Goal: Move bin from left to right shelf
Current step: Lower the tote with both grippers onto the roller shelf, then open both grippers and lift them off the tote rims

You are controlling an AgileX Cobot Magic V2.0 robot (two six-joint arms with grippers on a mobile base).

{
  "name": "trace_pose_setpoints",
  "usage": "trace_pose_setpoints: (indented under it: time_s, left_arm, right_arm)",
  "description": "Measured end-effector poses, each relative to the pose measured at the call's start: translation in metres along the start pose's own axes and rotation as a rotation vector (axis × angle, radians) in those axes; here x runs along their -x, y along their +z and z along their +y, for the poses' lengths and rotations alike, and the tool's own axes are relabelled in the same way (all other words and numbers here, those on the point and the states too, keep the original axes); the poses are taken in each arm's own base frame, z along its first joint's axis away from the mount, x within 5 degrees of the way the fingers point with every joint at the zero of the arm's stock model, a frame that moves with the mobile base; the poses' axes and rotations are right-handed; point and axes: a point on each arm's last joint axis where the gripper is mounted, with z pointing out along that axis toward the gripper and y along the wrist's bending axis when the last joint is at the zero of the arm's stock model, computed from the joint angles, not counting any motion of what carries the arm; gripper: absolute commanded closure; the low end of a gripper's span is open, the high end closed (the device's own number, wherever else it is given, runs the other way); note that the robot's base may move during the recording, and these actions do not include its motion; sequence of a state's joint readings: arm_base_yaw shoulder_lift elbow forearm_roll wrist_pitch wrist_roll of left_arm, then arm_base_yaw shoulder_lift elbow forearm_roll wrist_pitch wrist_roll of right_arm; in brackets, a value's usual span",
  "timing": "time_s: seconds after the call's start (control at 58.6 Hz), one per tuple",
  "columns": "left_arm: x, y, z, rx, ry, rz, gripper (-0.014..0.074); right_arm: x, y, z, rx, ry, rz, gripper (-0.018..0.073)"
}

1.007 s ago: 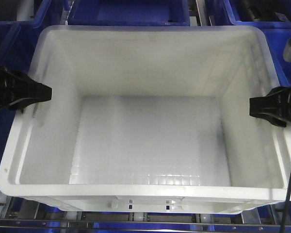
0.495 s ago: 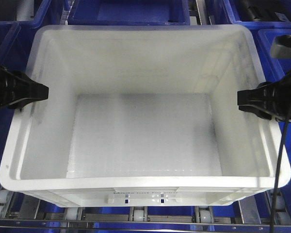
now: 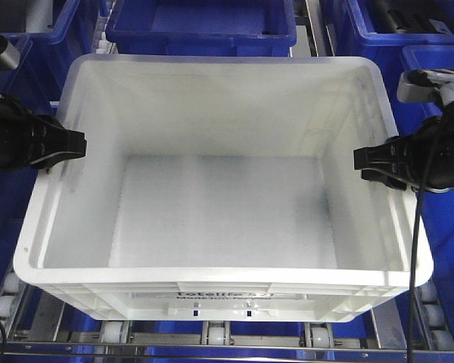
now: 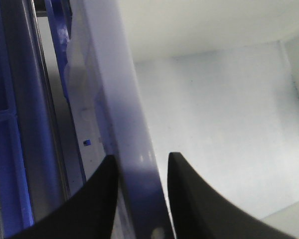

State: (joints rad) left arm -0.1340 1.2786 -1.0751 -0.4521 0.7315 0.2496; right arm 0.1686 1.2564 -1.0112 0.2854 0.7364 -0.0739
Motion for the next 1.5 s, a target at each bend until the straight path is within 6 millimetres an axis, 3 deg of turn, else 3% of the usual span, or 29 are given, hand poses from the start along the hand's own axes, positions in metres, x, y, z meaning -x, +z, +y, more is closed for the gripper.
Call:
trace_pose_setpoints:
  time_s: [0.273, 0.99, 1.178, 1.502]
  left_arm:
    - [0.000, 0.012, 0.005, 0.010, -0.004, 0.022, 0.0600]
    - [0.002, 0.015, 0.005, 0.015, -0.008, 0.007, 0.0586]
    - [0.002, 0.015, 0.005, 0.015, -0.008, 0.006, 0.0526]
    - [0.010, 0.014, 0.009, 0.057, 0.044, -0.069, 0.0325]
  right_arm:
    - [0.000, 0.003, 0.000, 0.002, 0.008, 0.005, 0.0564]
    - [0.000, 0.004, -0.001, -0.002, 0.003, 0.010, 0.0539]
    - [0.000, 0.004, -0.001, -0.002, 0.003, 0.010, 0.0428]
    - [0.007, 0.000, 0.002, 0.018, -0.009, -0.048, 0.0076]
